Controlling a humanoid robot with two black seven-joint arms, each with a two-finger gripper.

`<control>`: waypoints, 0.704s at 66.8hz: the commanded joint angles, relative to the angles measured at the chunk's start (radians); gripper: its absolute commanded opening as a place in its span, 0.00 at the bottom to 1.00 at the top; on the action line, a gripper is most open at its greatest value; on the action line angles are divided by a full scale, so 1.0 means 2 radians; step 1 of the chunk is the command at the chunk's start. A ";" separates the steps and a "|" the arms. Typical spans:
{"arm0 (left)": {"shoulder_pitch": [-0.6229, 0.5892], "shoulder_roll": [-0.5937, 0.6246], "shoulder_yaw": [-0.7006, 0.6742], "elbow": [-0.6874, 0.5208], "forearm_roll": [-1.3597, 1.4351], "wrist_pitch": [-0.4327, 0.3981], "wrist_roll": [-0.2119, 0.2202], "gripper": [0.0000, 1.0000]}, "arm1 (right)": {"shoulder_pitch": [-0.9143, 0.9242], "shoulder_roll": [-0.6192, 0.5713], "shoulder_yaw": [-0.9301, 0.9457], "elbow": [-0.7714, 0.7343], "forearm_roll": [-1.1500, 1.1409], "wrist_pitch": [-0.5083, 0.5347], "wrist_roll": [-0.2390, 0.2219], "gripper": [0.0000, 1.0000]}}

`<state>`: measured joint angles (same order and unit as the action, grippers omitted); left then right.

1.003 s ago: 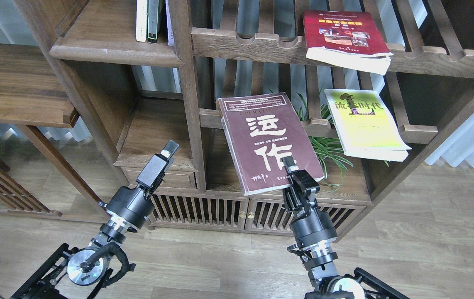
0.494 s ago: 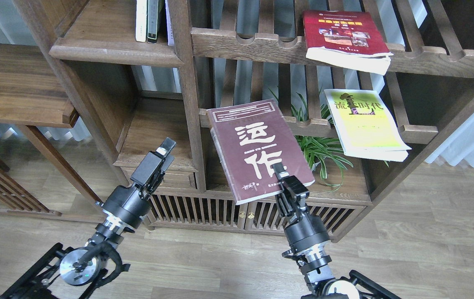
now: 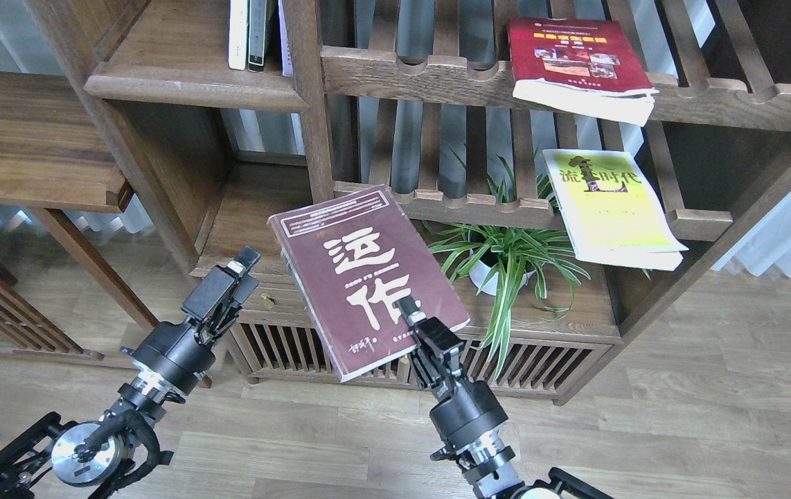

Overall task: Organize books on shelf
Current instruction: 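Tilt the book down and bring the left gripper under its edge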

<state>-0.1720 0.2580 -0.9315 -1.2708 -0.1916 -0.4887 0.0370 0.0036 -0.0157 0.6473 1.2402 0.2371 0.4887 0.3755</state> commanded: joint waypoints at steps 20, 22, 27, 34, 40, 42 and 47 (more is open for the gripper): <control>-0.001 0.001 0.032 0.001 0.000 0.000 0.001 0.93 | 0.001 0.008 -0.009 -0.003 -0.028 0.000 0.000 0.04; -0.001 0.001 0.032 0.001 -0.001 0.000 0.001 0.93 | 0.001 0.008 -0.012 -0.003 -0.029 0.000 0.000 0.04; -0.001 0.000 0.034 0.001 0.000 0.000 0.001 0.92 | 0.001 0.008 -0.021 -0.003 -0.030 0.000 0.000 0.04; -0.001 0.001 0.038 0.000 0.000 0.000 0.001 0.92 | 0.000 0.008 -0.025 -0.003 -0.030 0.000 -0.001 0.04; -0.001 0.001 0.039 -0.001 0.000 0.000 0.001 0.92 | -0.001 0.008 -0.025 -0.003 -0.035 0.000 -0.001 0.04; -0.001 0.001 0.039 -0.001 0.000 0.000 0.001 0.92 | -0.001 0.008 -0.025 -0.003 -0.038 0.000 -0.001 0.04; -0.002 0.005 0.039 -0.001 0.000 0.000 0.001 0.92 | -0.003 0.008 -0.025 -0.003 -0.046 0.000 -0.001 0.04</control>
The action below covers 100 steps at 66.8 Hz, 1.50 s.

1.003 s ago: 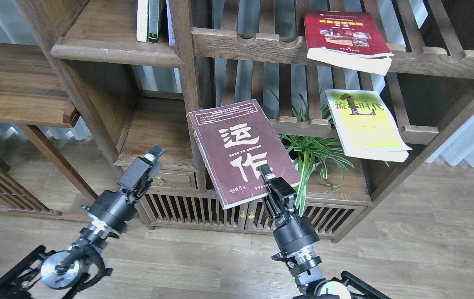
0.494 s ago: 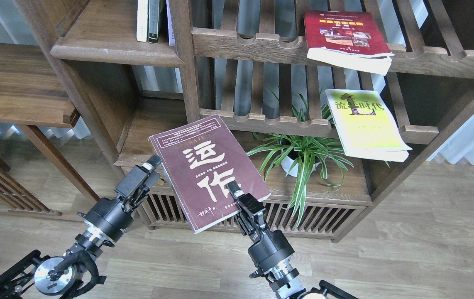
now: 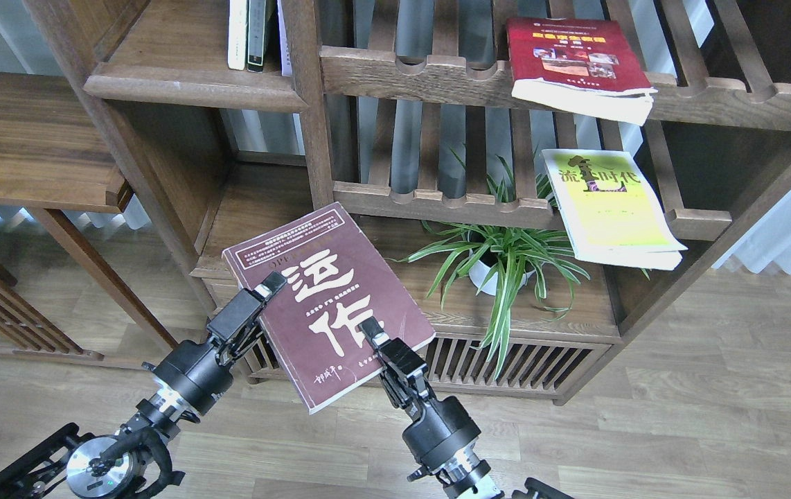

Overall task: Organize books on shelf
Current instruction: 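Tilt the book down and bring the left gripper under its edge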

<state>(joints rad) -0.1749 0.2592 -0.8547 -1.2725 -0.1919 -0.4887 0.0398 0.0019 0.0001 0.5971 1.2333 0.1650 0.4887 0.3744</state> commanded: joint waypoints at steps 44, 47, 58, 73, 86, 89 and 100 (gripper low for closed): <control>0.001 0.012 0.020 0.006 0.002 0.000 0.002 0.49 | -0.002 0.000 0.000 -0.009 -0.016 0.000 0.001 0.05; 0.001 0.011 0.020 0.006 0.002 0.000 0.002 0.49 | -0.002 0.000 0.000 -0.009 -0.016 0.000 0.000 0.05; 0.000 0.009 0.022 0.007 0.002 0.000 0.002 0.46 | -0.003 0.000 0.000 -0.011 -0.016 0.000 0.000 0.05; -0.001 0.006 0.022 0.007 0.002 0.000 0.002 0.35 | -0.006 0.000 0.000 -0.011 -0.016 0.000 0.000 0.05; -0.001 0.006 0.023 0.007 0.001 0.000 0.001 0.14 | -0.009 0.000 0.000 -0.012 -0.016 0.000 0.000 0.05; -0.001 0.006 0.023 0.007 0.001 0.000 0.001 0.10 | -0.009 0.000 0.000 -0.012 -0.016 0.000 0.001 0.05; 0.000 0.009 0.025 0.015 0.002 0.000 0.001 0.10 | -0.010 0.000 0.001 -0.019 -0.015 0.000 0.001 0.05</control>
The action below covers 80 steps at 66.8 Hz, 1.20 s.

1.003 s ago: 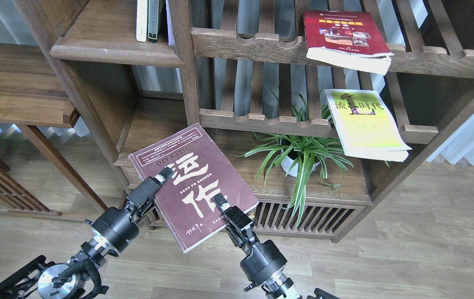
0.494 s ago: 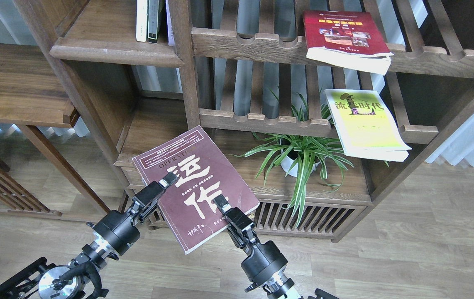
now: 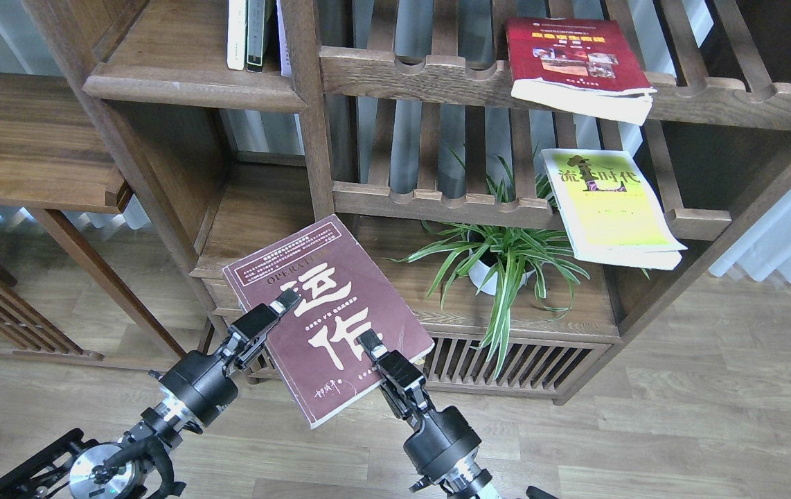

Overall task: Organize books on shelf
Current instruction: 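Tilt the book down and bring the left gripper under its edge, then lift the dark red book with the left gripper onto the upper shelf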

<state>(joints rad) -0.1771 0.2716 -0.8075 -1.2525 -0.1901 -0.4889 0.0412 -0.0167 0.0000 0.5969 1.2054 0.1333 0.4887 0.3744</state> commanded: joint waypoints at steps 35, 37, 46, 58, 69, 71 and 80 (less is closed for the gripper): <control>0.001 0.005 0.003 0.007 0.001 0.000 0.000 0.12 | 0.003 0.000 0.011 -0.008 0.007 0.000 0.004 0.81; 0.001 0.005 0.003 0.007 0.001 0.000 0.000 0.13 | 0.004 0.000 0.012 -0.008 0.007 0.000 0.004 0.83; 0.000 0.008 0.003 0.006 0.001 0.000 0.001 0.17 | 0.006 0.000 0.021 -0.008 0.007 0.000 0.002 0.86; 0.000 0.024 0.000 0.002 0.008 0.000 0.002 0.17 | 0.006 0.000 0.040 -0.014 0.005 0.000 0.002 0.88; -0.002 0.026 -0.017 -0.003 0.022 0.000 0.001 0.16 | 0.007 0.000 0.060 -0.028 0.005 0.000 0.001 0.88; -0.002 0.028 -0.022 -0.005 0.030 0.000 0.001 0.16 | 0.007 0.000 0.064 -0.033 0.004 0.000 0.001 0.88; 0.000 0.044 -0.038 -0.007 0.087 0.000 0.000 0.16 | 0.008 0.000 0.090 -0.050 0.004 0.000 0.001 0.88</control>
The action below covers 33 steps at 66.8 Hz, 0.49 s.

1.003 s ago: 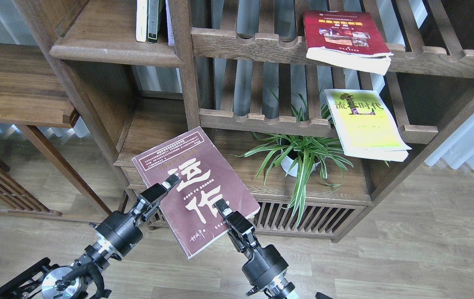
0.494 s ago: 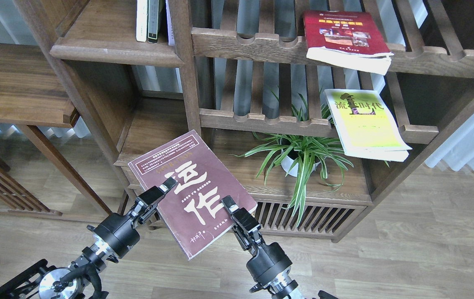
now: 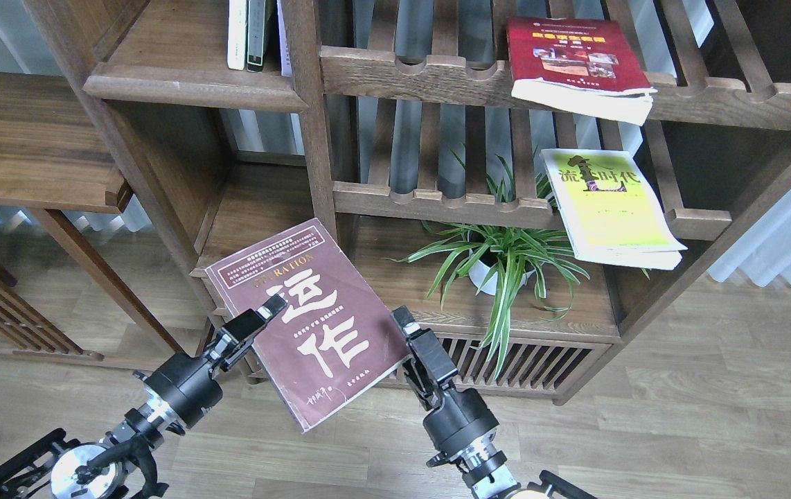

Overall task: Organize books on shelf
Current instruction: 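Lift the dark red book with the left gripper onto the upper shelf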

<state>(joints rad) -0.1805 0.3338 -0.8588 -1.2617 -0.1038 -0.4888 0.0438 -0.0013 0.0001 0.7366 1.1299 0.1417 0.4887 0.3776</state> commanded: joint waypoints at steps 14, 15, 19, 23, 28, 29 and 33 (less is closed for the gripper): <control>0.010 0.025 -0.061 -0.037 0.112 0.000 -0.003 0.12 | 0.016 0.000 0.040 -0.017 0.000 0.000 0.000 0.88; 0.010 0.025 -0.064 -0.038 0.115 0.000 -0.003 0.12 | 0.016 0.000 0.040 -0.017 0.000 0.000 0.000 0.88; 0.014 0.030 -0.098 -0.046 0.139 0.000 -0.003 0.12 | 0.020 0.000 0.047 -0.017 0.000 0.000 0.000 0.88; 0.014 0.030 -0.114 -0.053 0.145 0.000 -0.003 0.10 | 0.020 0.000 0.047 -0.016 0.000 0.000 0.000 0.88; 0.014 0.030 -0.141 -0.060 0.162 0.000 -0.003 0.08 | 0.020 0.000 0.044 -0.016 -0.003 0.000 -0.001 0.88; 0.014 0.030 -0.146 -0.060 0.163 0.000 -0.003 0.08 | 0.020 0.000 0.044 -0.015 -0.003 0.000 -0.001 0.88; 0.014 0.031 -0.180 -0.060 0.177 0.000 -0.002 0.08 | 0.021 0.000 0.043 -0.014 -0.005 0.000 -0.001 0.88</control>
<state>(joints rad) -0.1521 0.3935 -1.1144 -1.3753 0.2039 -0.4888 0.0380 0.0382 0.0000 0.8284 1.0972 0.1387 0.4887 0.3764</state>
